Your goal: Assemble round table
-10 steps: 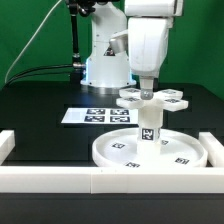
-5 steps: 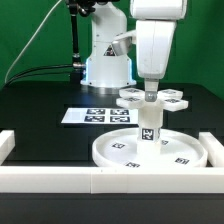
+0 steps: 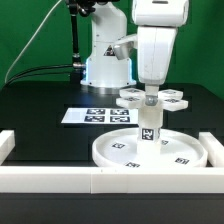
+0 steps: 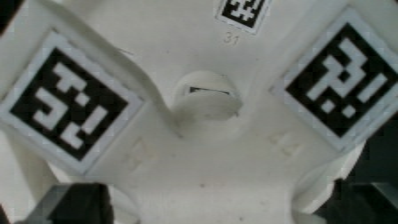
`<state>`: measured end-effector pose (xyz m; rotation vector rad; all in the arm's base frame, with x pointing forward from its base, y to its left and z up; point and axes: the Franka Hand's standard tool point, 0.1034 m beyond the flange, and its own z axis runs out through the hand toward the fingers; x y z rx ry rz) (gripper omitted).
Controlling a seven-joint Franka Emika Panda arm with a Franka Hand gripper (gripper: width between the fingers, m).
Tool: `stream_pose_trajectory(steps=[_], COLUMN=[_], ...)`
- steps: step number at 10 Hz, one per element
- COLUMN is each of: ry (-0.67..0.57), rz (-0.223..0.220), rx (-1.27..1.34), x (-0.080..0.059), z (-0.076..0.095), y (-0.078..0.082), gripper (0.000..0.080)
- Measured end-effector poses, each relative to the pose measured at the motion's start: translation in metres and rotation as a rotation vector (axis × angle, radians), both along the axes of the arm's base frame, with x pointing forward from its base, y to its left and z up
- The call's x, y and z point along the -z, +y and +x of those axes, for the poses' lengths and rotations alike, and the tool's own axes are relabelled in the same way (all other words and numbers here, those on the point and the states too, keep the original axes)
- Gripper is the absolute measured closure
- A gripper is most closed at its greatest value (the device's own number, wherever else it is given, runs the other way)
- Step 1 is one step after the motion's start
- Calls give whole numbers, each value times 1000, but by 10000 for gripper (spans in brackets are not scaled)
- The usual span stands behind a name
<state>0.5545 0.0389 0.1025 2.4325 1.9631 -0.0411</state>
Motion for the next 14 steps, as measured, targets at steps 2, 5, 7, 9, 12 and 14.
stream_pose_trajectory(steps=[2,5,7,9,12,14], ry=[0,0,0,-1,13,8], rz=[0,0,0,-1,-6,-5], rx=[5,6,27,48,487,772], x=[0,0,0,0,1,1], z=[0,0,0,0,-3,-4], y=[-3,-3,-3,-4,-11,-11], gripper=[363,363,363,361,361,361])
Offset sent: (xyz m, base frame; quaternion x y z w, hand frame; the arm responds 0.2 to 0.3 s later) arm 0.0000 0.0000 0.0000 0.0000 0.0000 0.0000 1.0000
